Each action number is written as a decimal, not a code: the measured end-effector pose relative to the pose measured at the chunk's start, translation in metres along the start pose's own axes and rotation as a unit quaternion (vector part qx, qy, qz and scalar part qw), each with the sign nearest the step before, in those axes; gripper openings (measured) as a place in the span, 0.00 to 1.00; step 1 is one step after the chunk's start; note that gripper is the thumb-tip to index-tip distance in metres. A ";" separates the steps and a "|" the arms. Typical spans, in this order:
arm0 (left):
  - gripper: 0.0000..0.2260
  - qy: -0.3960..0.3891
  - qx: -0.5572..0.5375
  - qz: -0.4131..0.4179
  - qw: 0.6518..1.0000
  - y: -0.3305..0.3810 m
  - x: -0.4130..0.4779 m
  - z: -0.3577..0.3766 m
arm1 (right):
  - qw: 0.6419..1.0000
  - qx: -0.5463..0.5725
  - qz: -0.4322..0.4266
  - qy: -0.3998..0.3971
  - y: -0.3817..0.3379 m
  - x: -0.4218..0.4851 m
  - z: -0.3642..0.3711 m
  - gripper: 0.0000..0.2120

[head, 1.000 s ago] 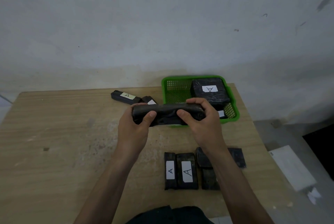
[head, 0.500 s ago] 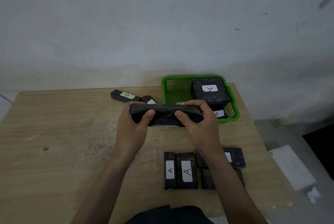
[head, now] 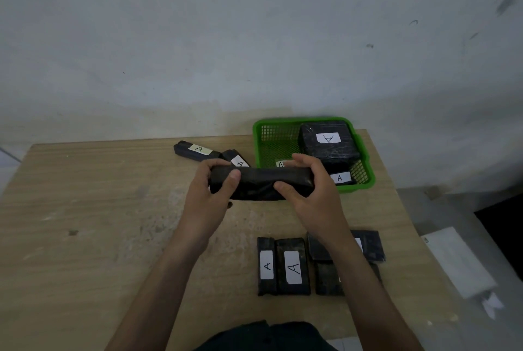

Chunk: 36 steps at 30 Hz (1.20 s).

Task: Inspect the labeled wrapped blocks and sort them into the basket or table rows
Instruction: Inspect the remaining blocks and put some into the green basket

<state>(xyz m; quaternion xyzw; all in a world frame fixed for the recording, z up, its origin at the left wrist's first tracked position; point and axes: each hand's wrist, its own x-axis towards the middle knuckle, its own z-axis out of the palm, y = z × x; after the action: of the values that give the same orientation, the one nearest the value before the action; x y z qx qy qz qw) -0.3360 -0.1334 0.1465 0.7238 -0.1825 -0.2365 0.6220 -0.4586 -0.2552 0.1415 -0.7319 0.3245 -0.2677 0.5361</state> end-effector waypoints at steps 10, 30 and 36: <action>0.12 0.046 0.009 -0.028 0.999 -0.006 -0.009 0.009 | 0.984 0.110 0.134 -0.031 0.000 0.007 -0.001 0.13; 0.12 0.109 0.100 0.109 0.983 -0.018 -0.009 0.015 | 0.997 -0.009 -0.030 0.064 0.007 -0.005 0.014 0.16; 0.15 0.092 0.092 0.137 0.982 -0.014 -0.010 0.016 | 0.997 -0.006 -0.066 0.047 0.006 0.000 0.008 0.16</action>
<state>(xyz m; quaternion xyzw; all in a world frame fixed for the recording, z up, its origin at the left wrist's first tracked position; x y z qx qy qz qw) -0.3537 -0.1387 0.1318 0.7650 -0.2426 -0.0639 0.5931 -0.4541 -0.2518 0.1340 -0.7412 0.3021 -0.3345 0.4975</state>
